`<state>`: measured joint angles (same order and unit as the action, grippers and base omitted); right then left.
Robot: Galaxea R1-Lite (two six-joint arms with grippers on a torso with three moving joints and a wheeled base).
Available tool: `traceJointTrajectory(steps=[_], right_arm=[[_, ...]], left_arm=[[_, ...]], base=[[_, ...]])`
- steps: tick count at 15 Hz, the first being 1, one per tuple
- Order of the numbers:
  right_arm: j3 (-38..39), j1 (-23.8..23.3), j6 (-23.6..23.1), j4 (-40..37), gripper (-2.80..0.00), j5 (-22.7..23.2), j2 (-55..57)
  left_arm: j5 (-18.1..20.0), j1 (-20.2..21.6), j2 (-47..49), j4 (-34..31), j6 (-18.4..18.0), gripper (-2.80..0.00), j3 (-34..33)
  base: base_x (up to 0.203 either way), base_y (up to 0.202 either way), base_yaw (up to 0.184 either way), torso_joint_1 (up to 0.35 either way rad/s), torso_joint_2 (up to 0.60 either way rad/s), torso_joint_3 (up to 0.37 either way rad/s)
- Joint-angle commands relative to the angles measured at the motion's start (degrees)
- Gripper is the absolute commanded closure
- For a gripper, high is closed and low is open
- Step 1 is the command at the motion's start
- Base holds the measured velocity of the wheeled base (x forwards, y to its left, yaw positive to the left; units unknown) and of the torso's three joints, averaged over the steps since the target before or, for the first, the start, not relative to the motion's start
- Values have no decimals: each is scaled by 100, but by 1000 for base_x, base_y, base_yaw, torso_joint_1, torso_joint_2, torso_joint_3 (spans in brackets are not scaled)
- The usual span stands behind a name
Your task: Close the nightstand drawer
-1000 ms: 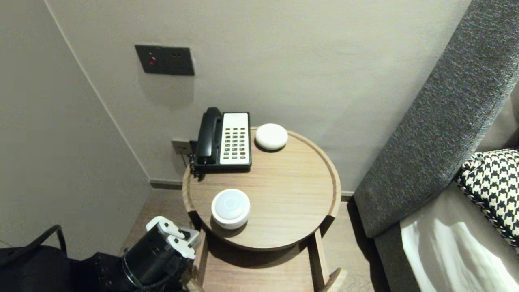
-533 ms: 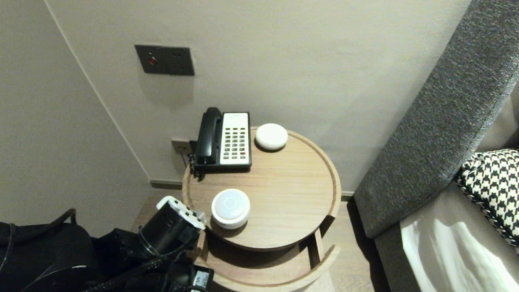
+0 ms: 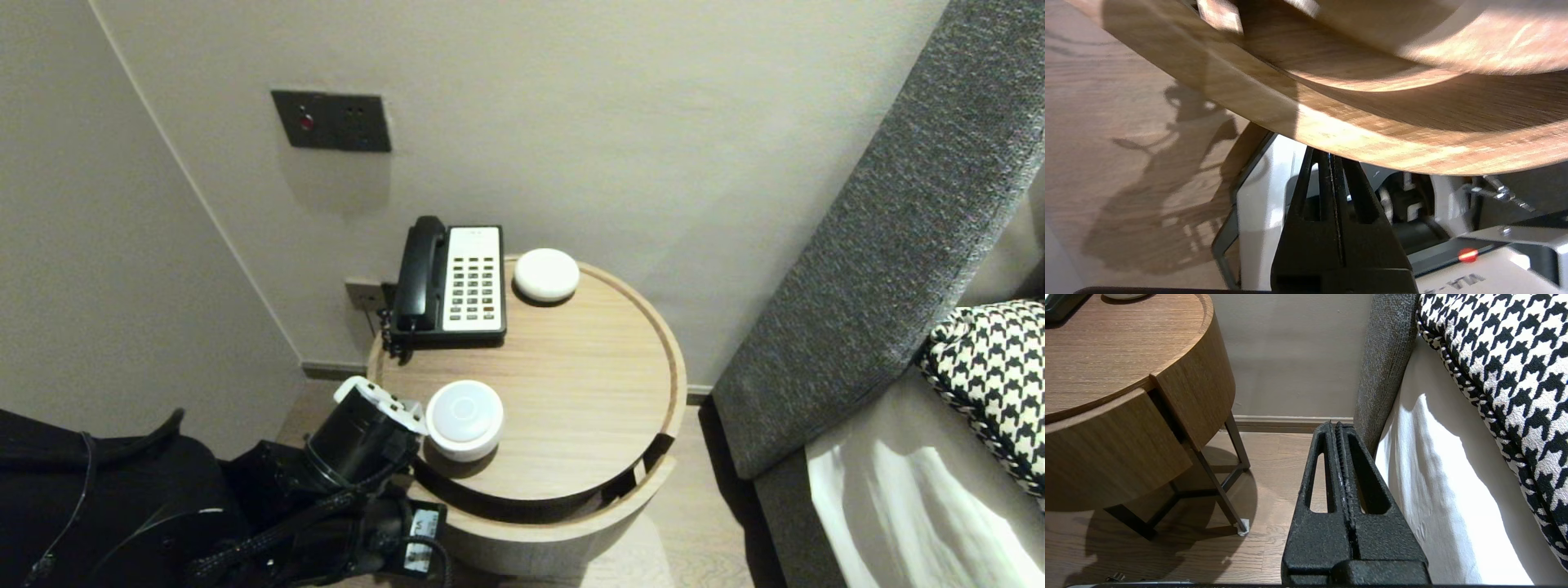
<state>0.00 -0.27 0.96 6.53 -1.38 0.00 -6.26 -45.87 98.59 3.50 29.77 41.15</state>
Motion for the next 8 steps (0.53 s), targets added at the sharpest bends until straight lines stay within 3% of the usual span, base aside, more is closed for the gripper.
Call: traceJointTrajectory(steps=[1, 8], right_arm=[[229, 0, 0, 14, 0, 6, 9], [229, 0, 0, 14, 0, -3, 9]], left_arm=[[-14, 57, 29, 2, 29, 0, 139], [-58, 201, 18, -7, 123, 0, 278]], base=[[0, 0, 0, 0, 0, 0], [0, 0, 0, 0, 0, 0]])
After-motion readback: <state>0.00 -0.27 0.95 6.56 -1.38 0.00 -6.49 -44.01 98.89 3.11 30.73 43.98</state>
